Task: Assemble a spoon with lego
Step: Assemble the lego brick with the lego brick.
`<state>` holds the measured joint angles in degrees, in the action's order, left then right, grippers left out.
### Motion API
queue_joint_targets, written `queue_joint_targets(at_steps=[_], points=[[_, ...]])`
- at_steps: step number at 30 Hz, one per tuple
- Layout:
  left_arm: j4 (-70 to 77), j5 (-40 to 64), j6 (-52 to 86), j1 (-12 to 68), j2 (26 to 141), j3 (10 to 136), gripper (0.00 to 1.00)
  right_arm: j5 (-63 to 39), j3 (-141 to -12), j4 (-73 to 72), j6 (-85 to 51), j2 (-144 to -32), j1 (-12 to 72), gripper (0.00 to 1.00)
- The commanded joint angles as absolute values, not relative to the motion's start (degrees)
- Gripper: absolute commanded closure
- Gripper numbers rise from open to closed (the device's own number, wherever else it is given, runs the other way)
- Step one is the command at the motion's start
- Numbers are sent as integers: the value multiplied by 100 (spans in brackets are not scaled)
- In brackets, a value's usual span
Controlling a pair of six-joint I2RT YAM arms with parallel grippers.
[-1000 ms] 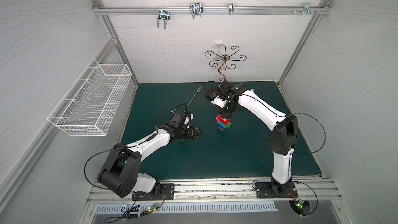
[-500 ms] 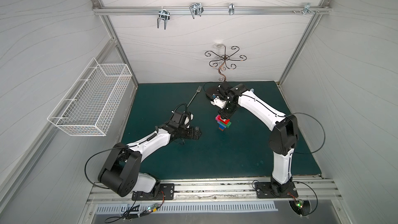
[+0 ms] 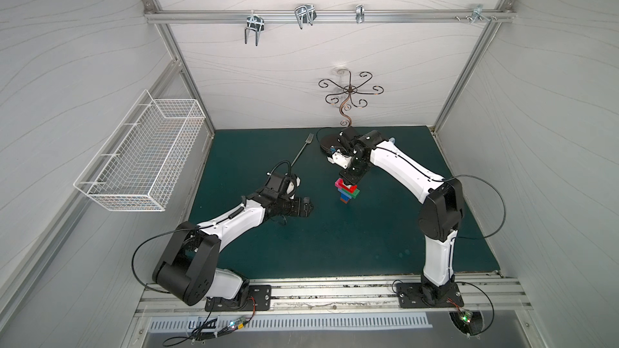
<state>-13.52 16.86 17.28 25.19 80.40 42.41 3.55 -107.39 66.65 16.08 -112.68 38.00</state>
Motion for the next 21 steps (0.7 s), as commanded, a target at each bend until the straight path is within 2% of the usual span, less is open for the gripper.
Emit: queue_joint_targets(at_steps=[1,15,21], points=[[-1417,1508,1588,2538,8078,4543,0,450,-10892,7001,1609,-11493,3835,83],[-1722,1103,1464,2539,7980,4647,0,800,-10941,7439,1455,-11899,3934,84],[-1826,900,1447,2538,7950,4693,0,919,-11381,7692,1348,-12194,4040,84]])
